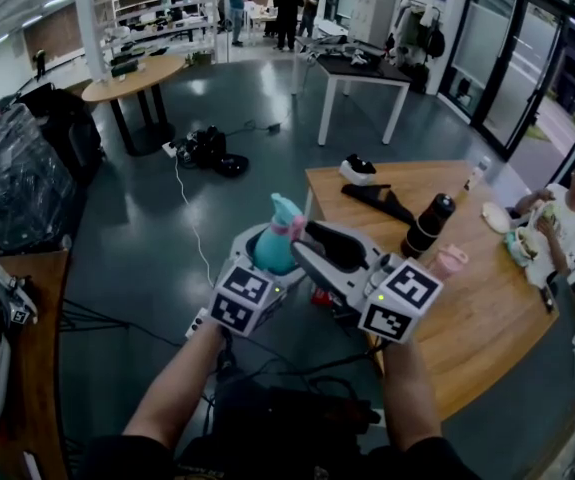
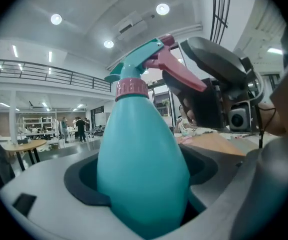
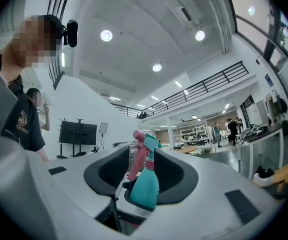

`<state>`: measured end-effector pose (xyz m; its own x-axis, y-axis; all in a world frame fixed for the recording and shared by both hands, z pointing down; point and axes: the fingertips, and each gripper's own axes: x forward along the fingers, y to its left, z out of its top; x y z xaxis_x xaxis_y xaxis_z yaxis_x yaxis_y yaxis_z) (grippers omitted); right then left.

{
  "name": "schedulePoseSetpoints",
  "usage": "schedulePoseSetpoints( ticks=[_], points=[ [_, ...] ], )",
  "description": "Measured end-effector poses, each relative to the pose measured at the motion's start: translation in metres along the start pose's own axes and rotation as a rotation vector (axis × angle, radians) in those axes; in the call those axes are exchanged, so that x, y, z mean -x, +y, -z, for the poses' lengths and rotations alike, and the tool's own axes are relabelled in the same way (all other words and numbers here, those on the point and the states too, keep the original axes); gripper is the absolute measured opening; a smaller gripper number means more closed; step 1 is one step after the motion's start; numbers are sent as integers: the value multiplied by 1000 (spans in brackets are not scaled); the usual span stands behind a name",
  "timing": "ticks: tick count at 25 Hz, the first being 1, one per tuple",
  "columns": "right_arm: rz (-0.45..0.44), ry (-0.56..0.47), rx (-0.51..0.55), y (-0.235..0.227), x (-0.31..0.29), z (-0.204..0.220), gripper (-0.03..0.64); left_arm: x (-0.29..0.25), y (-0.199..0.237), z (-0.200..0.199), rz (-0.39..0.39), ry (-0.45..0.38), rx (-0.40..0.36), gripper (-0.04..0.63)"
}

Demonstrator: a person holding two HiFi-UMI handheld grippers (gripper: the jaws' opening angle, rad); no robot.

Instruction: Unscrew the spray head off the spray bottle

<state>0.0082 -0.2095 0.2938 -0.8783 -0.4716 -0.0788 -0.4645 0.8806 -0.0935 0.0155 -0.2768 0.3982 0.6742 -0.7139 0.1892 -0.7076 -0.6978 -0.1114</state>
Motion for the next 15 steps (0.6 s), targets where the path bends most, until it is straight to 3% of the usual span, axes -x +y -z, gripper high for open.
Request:
schedulePoseSetpoints(
  ticks=[5,15],
  points=[
    [-5,57,58,4,-2,9,149,0,-7,-6,21,-29,0,422],
    [9,62,79,-9,10,2,143,7,-13,-17,80,-93,19,422]
  ],
)
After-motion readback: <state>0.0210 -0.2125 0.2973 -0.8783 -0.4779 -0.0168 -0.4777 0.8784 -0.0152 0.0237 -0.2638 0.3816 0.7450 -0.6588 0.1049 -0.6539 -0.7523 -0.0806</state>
